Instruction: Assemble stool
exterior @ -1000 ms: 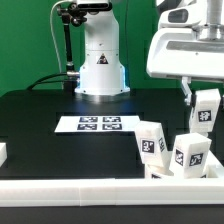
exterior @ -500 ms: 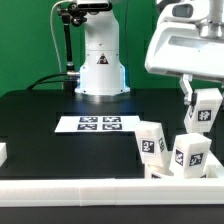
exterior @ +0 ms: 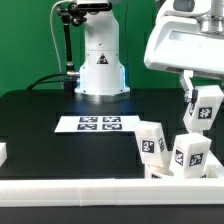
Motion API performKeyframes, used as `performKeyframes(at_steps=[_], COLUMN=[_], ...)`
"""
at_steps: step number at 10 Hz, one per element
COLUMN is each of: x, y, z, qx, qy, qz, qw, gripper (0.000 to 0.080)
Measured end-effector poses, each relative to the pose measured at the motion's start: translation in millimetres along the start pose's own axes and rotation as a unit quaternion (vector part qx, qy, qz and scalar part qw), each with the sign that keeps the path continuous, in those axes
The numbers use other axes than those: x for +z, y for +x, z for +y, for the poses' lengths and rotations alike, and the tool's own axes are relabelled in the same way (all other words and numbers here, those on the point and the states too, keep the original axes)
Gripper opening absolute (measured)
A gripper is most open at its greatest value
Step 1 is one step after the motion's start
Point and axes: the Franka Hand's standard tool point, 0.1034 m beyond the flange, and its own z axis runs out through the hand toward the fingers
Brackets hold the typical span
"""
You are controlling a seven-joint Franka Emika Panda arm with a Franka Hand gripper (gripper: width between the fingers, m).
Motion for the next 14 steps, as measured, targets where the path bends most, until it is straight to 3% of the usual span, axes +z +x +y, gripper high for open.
performKeyframes(at_steps=[3, 14], x=[5.1, 9.6], y=[1.7, -3.4], z=[-9.8, -0.1], qx=[-0.015, -0.027], qy=[-0.004, -0.008], qz=[0.006, 0.007], qw=[1.0, 1.0], gripper=[0.0327, 0.0327])
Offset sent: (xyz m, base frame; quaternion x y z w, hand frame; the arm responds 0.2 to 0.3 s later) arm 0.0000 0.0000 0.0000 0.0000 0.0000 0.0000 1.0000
